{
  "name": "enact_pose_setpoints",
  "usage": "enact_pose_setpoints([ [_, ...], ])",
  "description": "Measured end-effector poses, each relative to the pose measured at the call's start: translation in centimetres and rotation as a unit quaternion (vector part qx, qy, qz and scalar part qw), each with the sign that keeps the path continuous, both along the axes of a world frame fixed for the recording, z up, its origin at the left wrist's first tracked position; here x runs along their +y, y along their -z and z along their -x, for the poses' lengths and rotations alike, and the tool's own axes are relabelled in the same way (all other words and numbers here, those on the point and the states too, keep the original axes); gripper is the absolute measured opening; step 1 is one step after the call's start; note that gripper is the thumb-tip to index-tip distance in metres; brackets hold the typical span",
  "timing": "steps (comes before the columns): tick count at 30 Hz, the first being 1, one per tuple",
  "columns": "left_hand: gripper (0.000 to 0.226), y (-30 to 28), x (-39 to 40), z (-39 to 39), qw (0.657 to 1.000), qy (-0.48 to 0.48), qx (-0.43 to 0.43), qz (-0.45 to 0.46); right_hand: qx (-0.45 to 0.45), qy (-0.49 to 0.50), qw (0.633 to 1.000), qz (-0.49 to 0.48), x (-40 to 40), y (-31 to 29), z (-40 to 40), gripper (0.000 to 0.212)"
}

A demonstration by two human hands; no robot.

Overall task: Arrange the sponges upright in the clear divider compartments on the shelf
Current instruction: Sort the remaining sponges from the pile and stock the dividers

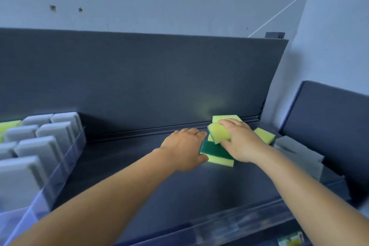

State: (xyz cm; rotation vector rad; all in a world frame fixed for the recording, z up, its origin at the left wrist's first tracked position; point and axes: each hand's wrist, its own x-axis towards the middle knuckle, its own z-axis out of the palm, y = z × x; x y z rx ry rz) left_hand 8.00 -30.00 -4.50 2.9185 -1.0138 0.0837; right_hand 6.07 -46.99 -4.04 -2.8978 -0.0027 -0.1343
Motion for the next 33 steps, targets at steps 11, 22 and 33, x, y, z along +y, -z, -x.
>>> enact_pose_setpoints([
  [11, 0.051, 3.3, -3.2, -2.6, 0.998, -0.001, 0.038, -0.054, 0.049, -0.043, 0.996, 0.058, -3.1, 1.4, -3.8, 0.081],
  [22, 0.041, 3.7, 0.0, -1.9, 0.994, -0.054, 0.096, 0.025, -0.010, -0.059, 0.994, 0.089, -0.6, 1.6, -4.1, 0.063],
  [33, 0.033, 0.9, 7.9, -0.1, 0.965, -0.144, 0.049, 0.213, -0.079, -0.102, 0.975, -0.179, 3.9, -0.5, -3.1, 0.084],
])
